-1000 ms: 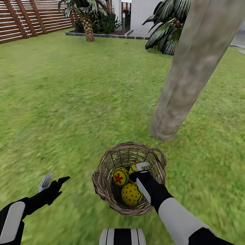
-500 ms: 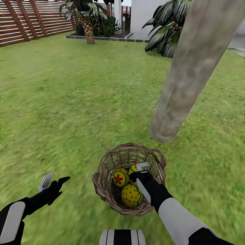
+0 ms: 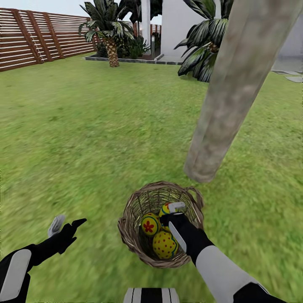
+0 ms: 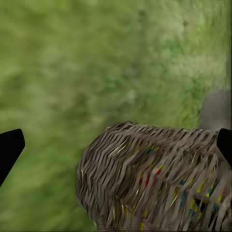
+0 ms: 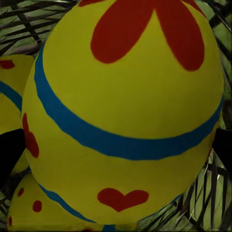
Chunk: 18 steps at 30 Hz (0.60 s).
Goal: Take the three Easter eggs out of the wicker basket on the lawn in the garden, then place them on the lawn next to a single tree (choose any tree) so that all three eggs are next to the same tree and none are left in the basket.
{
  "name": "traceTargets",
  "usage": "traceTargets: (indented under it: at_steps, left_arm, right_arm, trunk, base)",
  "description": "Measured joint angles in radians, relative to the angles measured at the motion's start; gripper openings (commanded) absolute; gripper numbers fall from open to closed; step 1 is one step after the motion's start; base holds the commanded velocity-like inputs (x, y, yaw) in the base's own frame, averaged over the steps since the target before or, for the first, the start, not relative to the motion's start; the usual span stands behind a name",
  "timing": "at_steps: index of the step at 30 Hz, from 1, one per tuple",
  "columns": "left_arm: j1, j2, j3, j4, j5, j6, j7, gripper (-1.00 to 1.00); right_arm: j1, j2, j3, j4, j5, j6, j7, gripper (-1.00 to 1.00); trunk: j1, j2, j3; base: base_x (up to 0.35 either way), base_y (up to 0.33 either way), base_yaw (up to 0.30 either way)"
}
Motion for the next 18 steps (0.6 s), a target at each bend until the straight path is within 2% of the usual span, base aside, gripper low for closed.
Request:
traceTargets:
  at_steps: [16,18]
  left_arm:
    - [0.000,-0.003,0.000,0.000,0.000,0.000,0.001,1.00]
    - [0.000,-0.003,0.000,0.000,0.000,0.000,0.001,1.00]
  right_arm:
    - [0.005,0.000,0.003,-0.007,0.002,0.004,0.005,-1.00]
    - [0.005,0.000,0.003,-0.008,0.002,0.004,0.005,-1.00]
  trunk:
    - [-0.007,0.004,0.062]
    - [-0.008,0.004,0.070]
  base:
    - [-0.015,0.000,0.000]
    - [-0.157,0.000,0.000]
